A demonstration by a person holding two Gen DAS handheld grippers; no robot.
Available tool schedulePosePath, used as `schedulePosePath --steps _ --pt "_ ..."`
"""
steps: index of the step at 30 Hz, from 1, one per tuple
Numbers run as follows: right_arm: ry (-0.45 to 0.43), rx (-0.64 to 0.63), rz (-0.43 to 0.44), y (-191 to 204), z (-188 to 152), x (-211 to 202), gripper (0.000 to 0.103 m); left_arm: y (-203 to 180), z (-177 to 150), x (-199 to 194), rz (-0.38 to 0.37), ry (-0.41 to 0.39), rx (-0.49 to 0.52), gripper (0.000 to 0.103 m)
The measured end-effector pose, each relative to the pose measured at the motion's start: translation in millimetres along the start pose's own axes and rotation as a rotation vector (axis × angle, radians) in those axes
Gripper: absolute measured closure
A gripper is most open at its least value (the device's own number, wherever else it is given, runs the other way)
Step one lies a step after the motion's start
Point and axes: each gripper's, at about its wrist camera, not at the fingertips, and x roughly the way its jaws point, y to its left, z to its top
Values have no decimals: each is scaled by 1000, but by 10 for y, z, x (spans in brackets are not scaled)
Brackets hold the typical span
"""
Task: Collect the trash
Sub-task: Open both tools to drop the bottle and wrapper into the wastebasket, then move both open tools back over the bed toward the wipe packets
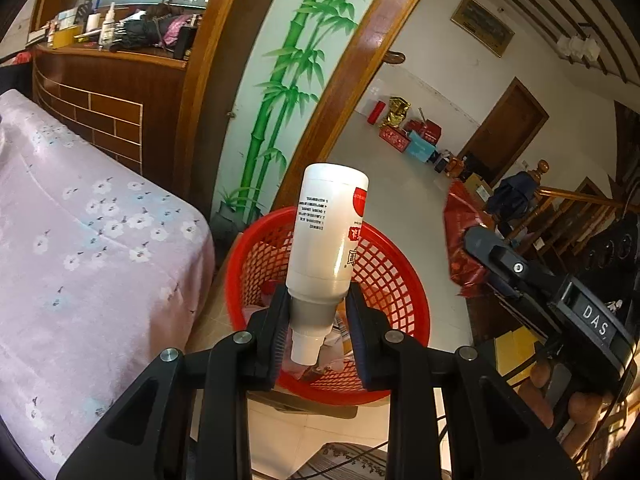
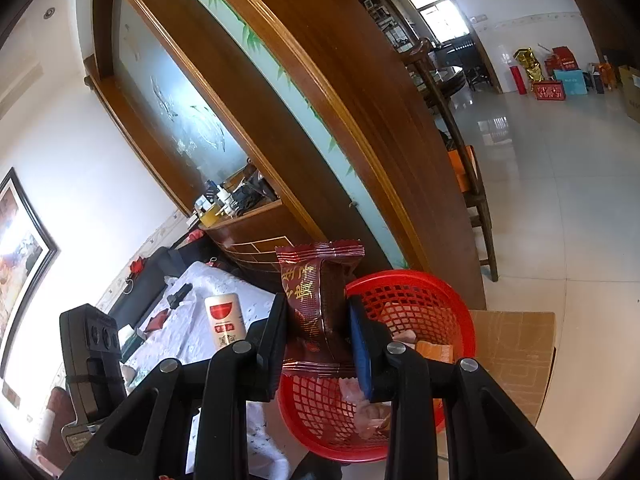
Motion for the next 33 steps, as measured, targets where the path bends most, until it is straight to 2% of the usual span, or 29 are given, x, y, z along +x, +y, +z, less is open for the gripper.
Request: schedulePosePath --steps 5,7,9,10,11,13,14,18,21,24,27,31,33 --pt "13 10 -5 -69 18 58 71 -52 1 206 -15 46 10 76" --pt "17 24 -10 -151 16 94 70 -64 -18 285 -9 48 27 72" --pt "34 47 -14 -233 12 150 70 -74 -44 320 8 45 47 48" --pt "47 63 -13 -284 9 183 66 -65 -58 296 25 36 51 43" --pt "54 80 -12 -330 6 195 53 -54 -61 255 31 23 51 41" --pt "57 101 -13 -383 31 209 44 -4 -74 111 38 -10 48 37" --pt "54 92 -21 -361 67 207 44 44 -70 -3 50 -30 36 33" --pt "23 53 9 -117 139 167 38 297 -54 -656 113 -143 -31 32" --pt "10 26 106 253 115 221 32 497 -102 -1314 221 -251 -63 24" --pt "33 -20 233 730 39 368 30 741 -210 -1976 324 -341 -117 21" --pt "56 -89 346 1285 -74 526 29 980 -357 -2537 438 -385 -165 21" --pt "108 -151 476 1997 -298 744 26 1249 -568 -3103 529 -441 -235 21" --pt "140 -176 511 2268 -440 823 26 1401 -706 -3357 554 -462 -277 21"
